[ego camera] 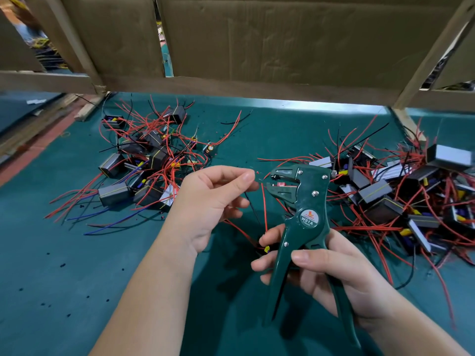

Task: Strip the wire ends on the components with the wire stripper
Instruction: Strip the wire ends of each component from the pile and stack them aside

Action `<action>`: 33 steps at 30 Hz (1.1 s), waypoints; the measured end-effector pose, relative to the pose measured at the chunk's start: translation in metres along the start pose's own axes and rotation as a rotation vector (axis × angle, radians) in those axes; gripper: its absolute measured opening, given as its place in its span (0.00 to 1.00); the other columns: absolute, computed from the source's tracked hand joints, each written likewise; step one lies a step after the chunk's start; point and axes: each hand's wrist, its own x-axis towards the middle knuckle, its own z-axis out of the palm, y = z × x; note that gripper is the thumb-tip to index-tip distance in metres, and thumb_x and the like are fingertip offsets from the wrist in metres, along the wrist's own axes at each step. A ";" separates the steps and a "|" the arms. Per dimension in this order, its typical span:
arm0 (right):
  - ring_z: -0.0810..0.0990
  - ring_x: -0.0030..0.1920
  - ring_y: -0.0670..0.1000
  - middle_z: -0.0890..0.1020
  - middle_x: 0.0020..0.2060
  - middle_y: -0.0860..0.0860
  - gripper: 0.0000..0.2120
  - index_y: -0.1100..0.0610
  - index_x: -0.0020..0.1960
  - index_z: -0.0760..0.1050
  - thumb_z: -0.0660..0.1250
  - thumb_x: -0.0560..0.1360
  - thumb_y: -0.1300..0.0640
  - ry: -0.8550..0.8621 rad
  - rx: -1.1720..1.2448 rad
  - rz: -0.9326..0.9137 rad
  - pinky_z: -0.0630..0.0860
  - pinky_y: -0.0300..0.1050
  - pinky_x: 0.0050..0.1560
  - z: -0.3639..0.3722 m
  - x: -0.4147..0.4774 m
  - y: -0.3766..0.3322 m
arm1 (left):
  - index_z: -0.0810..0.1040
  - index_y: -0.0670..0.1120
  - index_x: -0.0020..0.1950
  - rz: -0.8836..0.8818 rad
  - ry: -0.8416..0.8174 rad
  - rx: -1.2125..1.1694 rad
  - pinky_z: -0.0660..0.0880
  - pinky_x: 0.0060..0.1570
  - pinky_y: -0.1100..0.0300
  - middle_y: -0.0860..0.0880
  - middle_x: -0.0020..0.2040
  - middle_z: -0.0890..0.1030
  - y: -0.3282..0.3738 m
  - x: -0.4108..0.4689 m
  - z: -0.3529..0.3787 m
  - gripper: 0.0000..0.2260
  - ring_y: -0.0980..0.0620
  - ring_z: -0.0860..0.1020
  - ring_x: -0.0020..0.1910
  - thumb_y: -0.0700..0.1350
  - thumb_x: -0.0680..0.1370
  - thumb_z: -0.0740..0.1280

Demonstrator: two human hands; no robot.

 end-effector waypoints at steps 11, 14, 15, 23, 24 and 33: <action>0.83 0.48 0.64 0.81 0.46 0.63 0.24 0.63 0.49 0.81 0.82 0.57 0.56 -0.005 0.005 -0.053 0.80 0.54 0.47 -0.001 0.003 0.003 | 0.77 0.50 0.54 0.040 -0.126 0.149 0.67 0.22 0.67 0.47 0.36 0.84 0.000 -0.004 0.005 0.25 0.54 0.78 0.26 0.46 0.61 0.80; 0.83 0.50 0.65 0.81 0.47 0.62 0.24 0.63 0.49 0.81 0.82 0.56 0.56 0.018 0.006 -0.070 0.80 0.55 0.46 -0.001 0.003 0.004 | 0.75 0.49 0.53 0.096 -0.063 0.198 0.70 0.24 0.66 0.49 0.31 0.83 -0.003 -0.003 0.008 0.20 0.55 0.79 0.27 0.43 0.64 0.77; 0.83 0.51 0.65 0.81 0.47 0.62 0.24 0.63 0.49 0.82 0.82 0.56 0.56 0.026 0.005 -0.079 0.80 0.55 0.46 -0.001 0.004 0.004 | 0.75 0.49 0.53 0.109 -0.051 0.175 0.69 0.24 0.67 0.49 0.31 0.83 -0.004 -0.003 0.008 0.20 0.56 0.78 0.27 0.42 0.65 0.77; 0.83 0.49 0.66 0.81 0.44 0.63 0.19 0.64 0.48 0.82 0.76 0.57 0.63 0.094 0.023 -0.153 0.80 0.54 0.44 -0.004 0.004 0.000 | 0.77 0.47 0.51 0.264 0.107 -0.016 0.71 0.33 0.71 0.50 0.33 0.83 -0.002 0.002 0.003 0.16 0.60 0.78 0.33 0.45 0.65 0.74; 0.83 0.49 0.66 0.81 0.44 0.63 0.20 0.64 0.48 0.82 0.78 0.57 0.62 0.082 0.027 -0.151 0.80 0.54 0.44 -0.003 0.005 0.000 | 0.76 0.47 0.52 0.305 0.119 -0.035 0.72 0.36 0.72 0.51 0.31 0.82 -0.003 0.002 0.004 0.15 0.60 0.78 0.34 0.42 0.67 0.74; 0.83 0.44 0.63 0.80 0.43 0.67 0.26 0.68 0.52 0.79 0.80 0.58 0.57 -0.038 0.047 -0.115 0.79 0.54 0.45 -0.003 0.003 0.000 | 0.68 0.51 0.52 0.670 0.396 0.091 0.72 0.40 0.66 0.51 0.33 0.75 -0.008 0.004 0.006 0.15 0.56 0.74 0.34 0.36 0.73 0.68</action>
